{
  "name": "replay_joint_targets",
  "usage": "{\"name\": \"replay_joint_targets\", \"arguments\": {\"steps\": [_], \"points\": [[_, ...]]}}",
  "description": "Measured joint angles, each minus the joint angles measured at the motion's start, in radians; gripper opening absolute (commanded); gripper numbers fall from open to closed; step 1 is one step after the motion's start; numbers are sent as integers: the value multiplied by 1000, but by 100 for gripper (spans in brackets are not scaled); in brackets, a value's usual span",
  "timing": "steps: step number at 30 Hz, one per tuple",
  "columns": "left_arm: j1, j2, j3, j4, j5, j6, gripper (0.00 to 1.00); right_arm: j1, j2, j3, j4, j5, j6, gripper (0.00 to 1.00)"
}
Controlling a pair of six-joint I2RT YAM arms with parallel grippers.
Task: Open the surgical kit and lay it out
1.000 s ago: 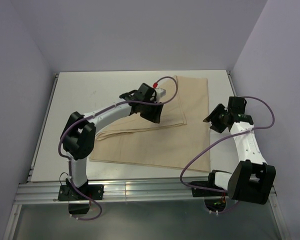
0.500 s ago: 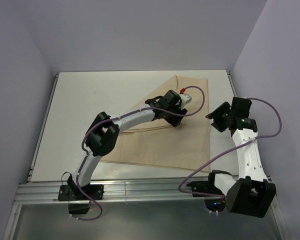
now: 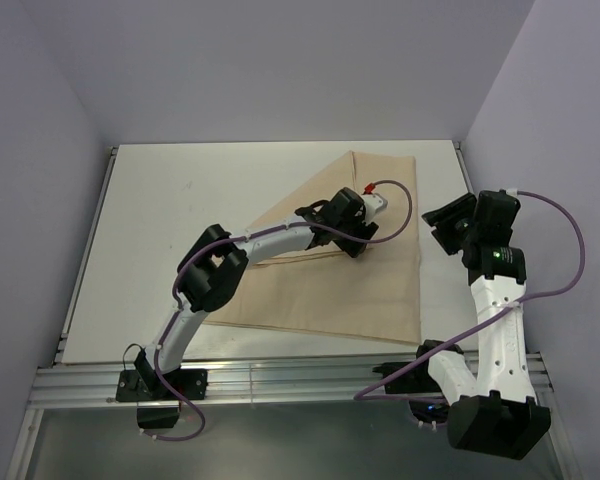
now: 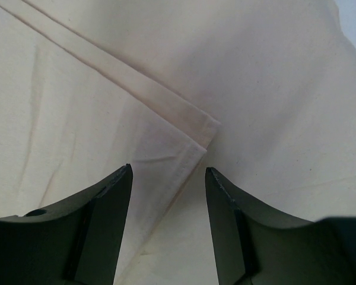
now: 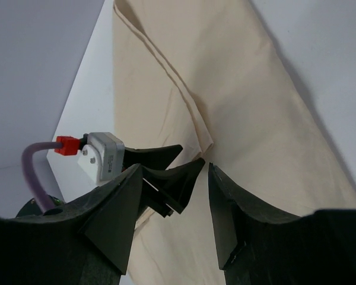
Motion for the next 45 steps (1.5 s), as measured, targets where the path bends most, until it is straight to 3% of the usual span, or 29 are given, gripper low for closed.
{"name": "replay_joint_targets", "arguments": {"steps": [8, 13, 16, 29, 34, 45], "points": [[0, 0, -49, 18, 23, 1, 58, 0, 7, 0, -5, 26, -4, 56], [0, 5, -43, 30, 22, 2, 47, 0, 12, 8, -5, 34, -12, 56], [0, 5, -43, 34, 20, 2, 36, 0, 12, 13, -5, 43, -21, 56], [0, 23, -37, 40, 40, 3, 31, 0, 40, 36, -6, 71, -34, 55], [0, 41, -32, 38, 42, 1, 0, 0, 40, 38, -6, 79, -34, 55], [11, 22, -51, 51, 11, -37, 0, 0, 35, 38, -8, 83, -37, 55]]}}
